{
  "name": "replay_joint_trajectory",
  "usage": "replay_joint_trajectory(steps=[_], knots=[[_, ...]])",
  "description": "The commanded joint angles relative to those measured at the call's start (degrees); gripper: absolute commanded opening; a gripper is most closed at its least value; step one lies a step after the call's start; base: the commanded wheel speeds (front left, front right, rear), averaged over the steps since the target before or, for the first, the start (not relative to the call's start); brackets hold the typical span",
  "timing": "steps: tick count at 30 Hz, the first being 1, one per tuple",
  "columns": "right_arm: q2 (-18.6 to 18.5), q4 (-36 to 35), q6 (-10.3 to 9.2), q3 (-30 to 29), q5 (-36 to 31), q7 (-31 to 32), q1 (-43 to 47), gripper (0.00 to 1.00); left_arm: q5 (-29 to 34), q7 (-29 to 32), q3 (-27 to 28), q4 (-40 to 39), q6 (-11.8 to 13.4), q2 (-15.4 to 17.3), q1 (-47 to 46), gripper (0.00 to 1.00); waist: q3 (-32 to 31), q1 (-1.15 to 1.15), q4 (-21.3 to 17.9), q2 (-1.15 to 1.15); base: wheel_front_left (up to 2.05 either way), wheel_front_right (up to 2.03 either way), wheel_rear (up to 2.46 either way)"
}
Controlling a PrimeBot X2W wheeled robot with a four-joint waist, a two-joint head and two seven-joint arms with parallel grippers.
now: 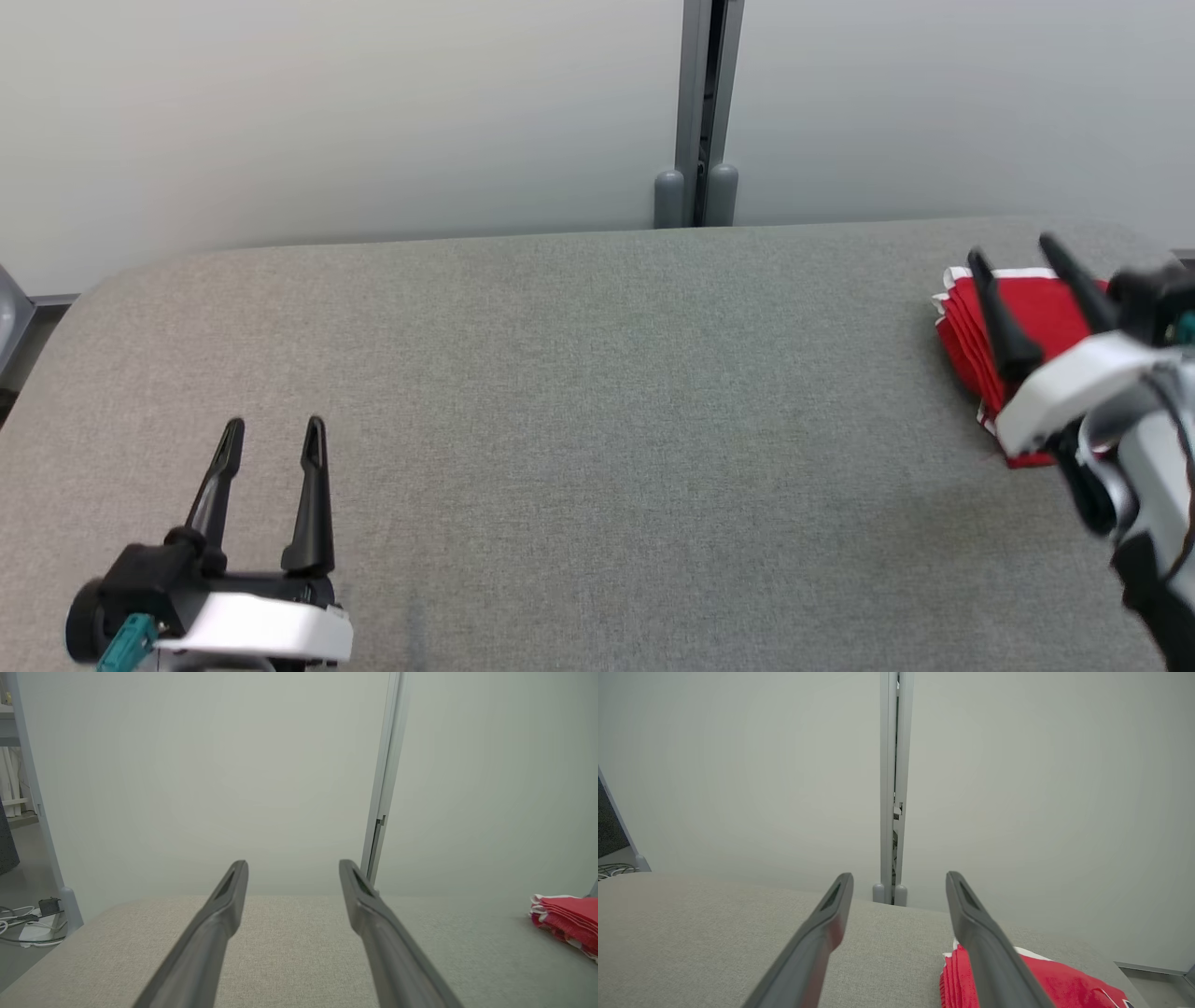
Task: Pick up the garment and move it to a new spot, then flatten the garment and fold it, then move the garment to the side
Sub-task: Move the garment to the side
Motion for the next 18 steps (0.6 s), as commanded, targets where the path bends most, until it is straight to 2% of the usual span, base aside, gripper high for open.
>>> replay_joint_trajectory(steps=[1, 7, 12, 18], knots=[[0.56, -2.16, -0.01, -2.22, -1.15, -0.45, 2.93, 1.0, -0.28, 0.06, 0.33, 0.43, 0.49, -0.04, 0.86, 1.0, -0.41, 0.0, 0.18, 0.0, 0.0, 0.0, 0.0], [5.92, -12.71, 0.0, -12.33, -7.34, -0.42, 17.19, 1.0, -1.02, 0.06, 0.41, 2.12, 0.07, -0.43, 1.77, 1.0, -0.77, 0.0, 0.3, 0.0, 0.0, 0.0, 0.0], [10.33, -20.7, 0.0, -16.54, -11.3, 0.54, 25.67, 1.0, -0.85, 0.06, -0.1, 3.94, -0.08, -0.75, 1.97, 1.0, -0.87, 0.0, 0.03, 0.0, 0.0, 0.0, 0.0], [13.24, -26.51, 0.0, -20.09, -14.52, 0.56, 31.01, 1.0, -0.75, 0.06, -0.32, 5.16, -0.38, -1.05, 2.54, 1.0, -0.65, 0.0, 0.01, 0.0, 0.0, 0.0, 0.0]])
